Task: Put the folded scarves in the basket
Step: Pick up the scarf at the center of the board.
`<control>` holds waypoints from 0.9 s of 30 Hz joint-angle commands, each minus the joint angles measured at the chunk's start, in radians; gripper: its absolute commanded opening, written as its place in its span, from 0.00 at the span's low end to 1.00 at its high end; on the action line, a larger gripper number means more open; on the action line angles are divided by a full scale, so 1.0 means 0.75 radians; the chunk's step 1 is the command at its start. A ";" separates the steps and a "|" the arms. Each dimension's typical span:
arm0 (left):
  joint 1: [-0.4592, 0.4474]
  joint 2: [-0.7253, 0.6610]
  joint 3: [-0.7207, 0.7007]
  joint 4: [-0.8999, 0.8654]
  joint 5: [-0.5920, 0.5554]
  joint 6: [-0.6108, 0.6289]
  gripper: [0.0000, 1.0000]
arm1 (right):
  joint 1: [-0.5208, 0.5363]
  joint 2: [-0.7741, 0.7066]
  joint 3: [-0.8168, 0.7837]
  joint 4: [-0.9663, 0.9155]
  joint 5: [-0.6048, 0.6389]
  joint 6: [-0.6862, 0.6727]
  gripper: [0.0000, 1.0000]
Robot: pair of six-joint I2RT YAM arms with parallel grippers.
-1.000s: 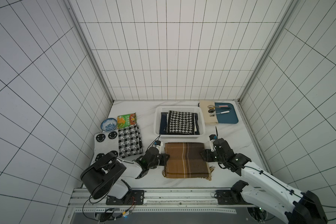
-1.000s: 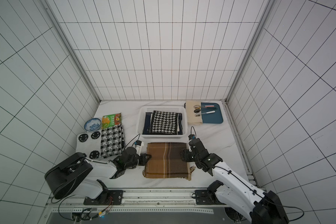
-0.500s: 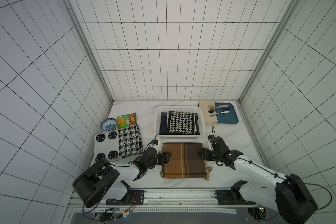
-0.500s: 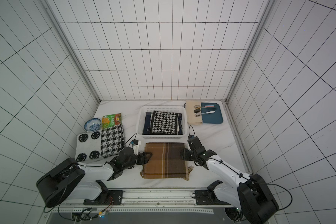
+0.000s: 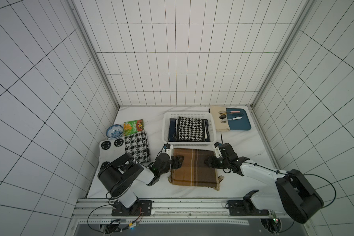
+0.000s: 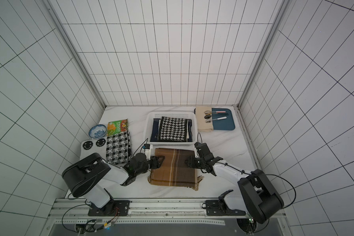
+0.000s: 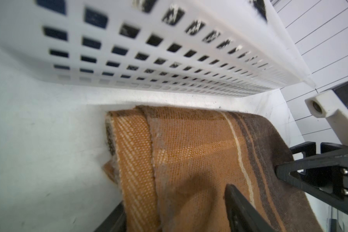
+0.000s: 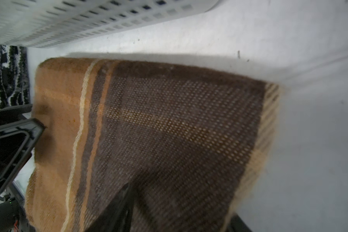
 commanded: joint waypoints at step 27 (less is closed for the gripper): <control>-0.173 -0.724 0.059 -0.809 0.052 -0.002 0.00 | 0.186 -0.396 -0.039 -0.171 0.054 -0.068 0.00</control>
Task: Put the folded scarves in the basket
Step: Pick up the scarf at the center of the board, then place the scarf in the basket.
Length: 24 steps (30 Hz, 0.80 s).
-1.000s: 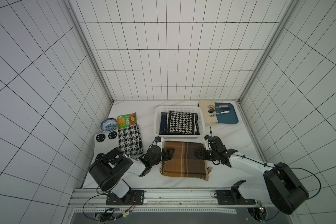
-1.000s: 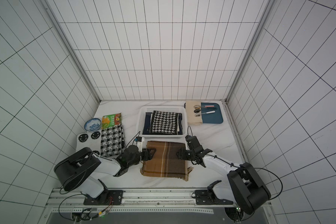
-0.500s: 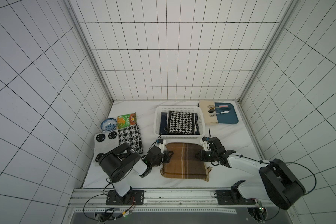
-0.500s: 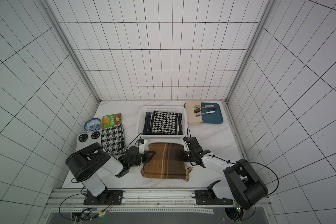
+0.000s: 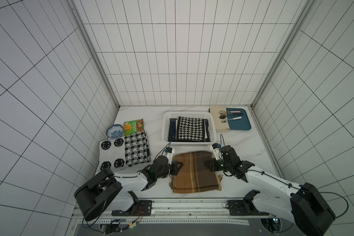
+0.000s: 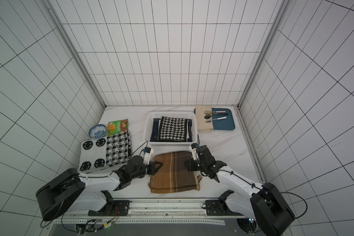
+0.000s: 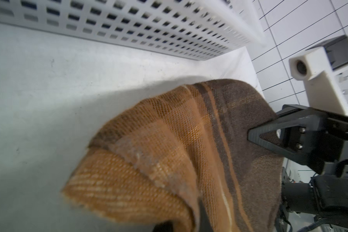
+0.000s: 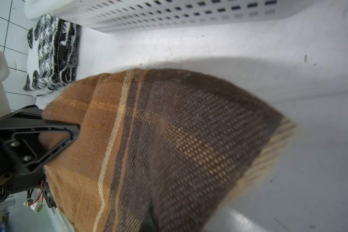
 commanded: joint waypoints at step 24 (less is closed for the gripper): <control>0.206 -0.076 0.948 -0.645 -0.288 0.466 0.00 | -0.060 0.324 1.363 -0.782 0.365 -0.497 0.00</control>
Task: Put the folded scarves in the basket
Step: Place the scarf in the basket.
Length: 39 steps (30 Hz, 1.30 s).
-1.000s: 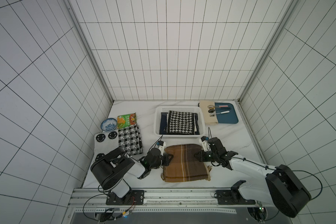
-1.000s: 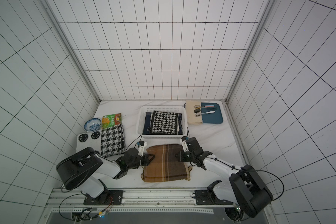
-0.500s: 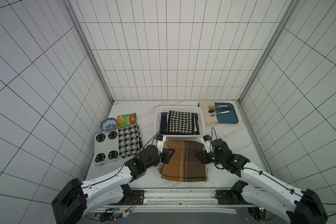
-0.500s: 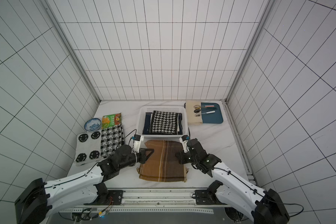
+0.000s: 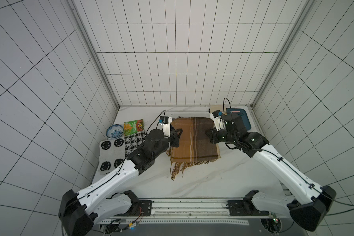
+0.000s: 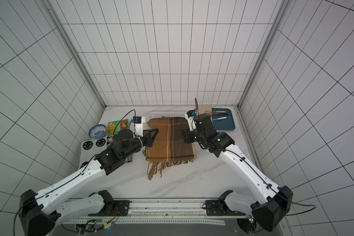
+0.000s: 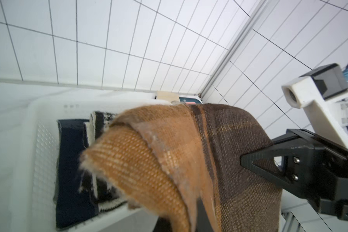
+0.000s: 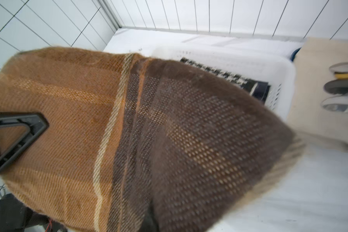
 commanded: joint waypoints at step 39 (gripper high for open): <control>0.468 1.021 0.491 0.072 0.341 0.003 0.00 | -0.325 0.935 0.401 0.142 -0.018 -0.171 0.00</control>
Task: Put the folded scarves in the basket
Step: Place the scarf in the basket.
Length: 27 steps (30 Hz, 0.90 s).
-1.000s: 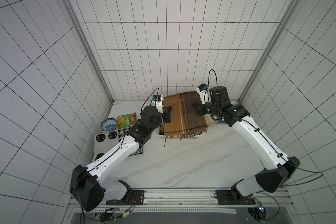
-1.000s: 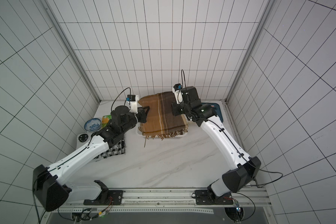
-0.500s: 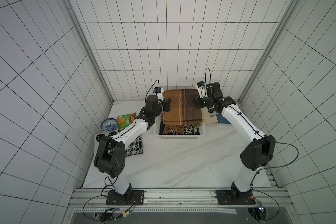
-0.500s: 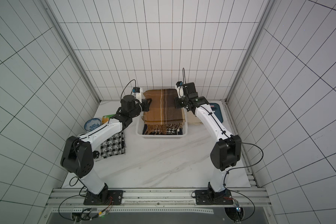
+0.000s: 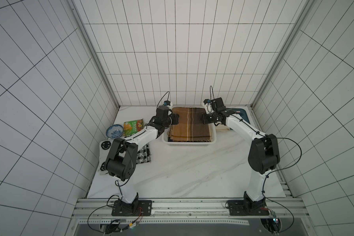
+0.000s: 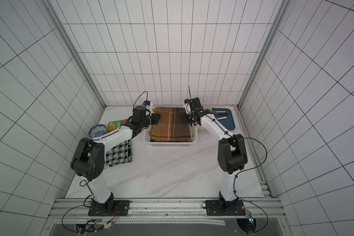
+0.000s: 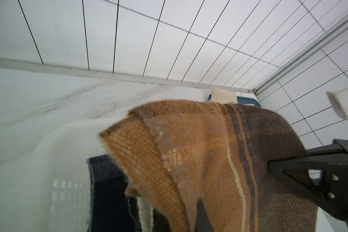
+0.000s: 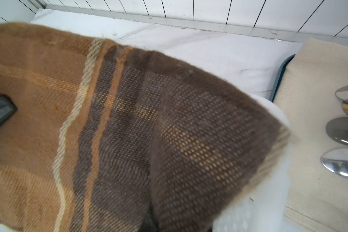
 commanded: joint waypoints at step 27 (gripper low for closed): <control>0.052 0.118 0.027 -0.129 -0.047 -0.040 0.30 | -0.018 0.112 -0.010 -0.157 0.261 0.019 0.34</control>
